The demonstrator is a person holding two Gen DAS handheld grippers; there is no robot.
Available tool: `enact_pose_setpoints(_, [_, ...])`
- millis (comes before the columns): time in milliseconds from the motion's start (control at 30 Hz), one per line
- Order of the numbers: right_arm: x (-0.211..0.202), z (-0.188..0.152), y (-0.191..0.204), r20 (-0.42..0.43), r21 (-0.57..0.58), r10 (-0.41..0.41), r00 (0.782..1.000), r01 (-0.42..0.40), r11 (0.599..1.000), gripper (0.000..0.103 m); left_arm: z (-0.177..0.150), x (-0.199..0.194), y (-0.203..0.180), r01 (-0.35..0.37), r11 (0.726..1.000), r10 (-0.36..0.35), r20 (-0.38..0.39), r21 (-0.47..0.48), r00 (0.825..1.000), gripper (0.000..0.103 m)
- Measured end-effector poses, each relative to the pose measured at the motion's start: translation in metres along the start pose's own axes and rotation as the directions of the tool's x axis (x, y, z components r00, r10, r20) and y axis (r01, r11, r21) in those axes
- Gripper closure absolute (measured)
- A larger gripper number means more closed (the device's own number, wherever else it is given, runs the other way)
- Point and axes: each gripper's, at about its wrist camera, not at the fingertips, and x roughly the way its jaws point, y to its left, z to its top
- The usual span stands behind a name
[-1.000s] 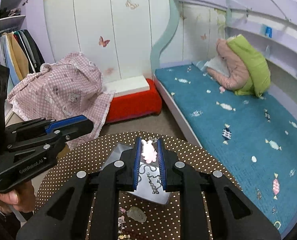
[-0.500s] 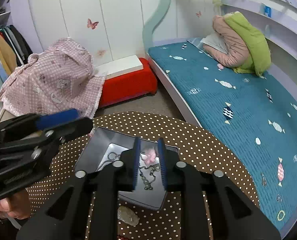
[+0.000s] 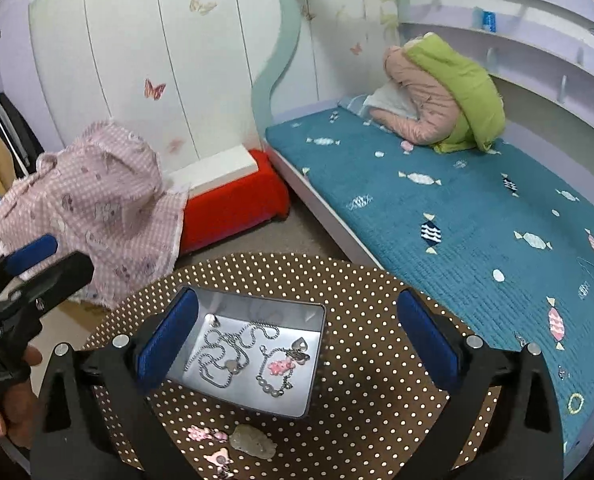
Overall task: Organize jewelry
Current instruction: 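Withdraw both tools from the box toward the remaining jewelry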
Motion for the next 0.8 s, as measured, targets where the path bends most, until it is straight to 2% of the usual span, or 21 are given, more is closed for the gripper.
enact_pose_setpoints(300, [-0.033, 0.006, 0.008, 0.070, 0.002, 0.014, 0.997, -0.014, 1.000, 0.007, 0.000, -0.034, -0.002, -0.036, 0.999, 0.036, 0.058, 0.000, 0.998, 0.005])
enact_pose_setpoints(800, [-0.086, -0.003, 0.023, 0.173, -0.019, -0.001, 0.985, 0.004, 1.000, 0.007, -0.004, -0.088, -0.003, -0.045, 0.999, 0.045, 0.145, -0.006, 0.988, 0.005])
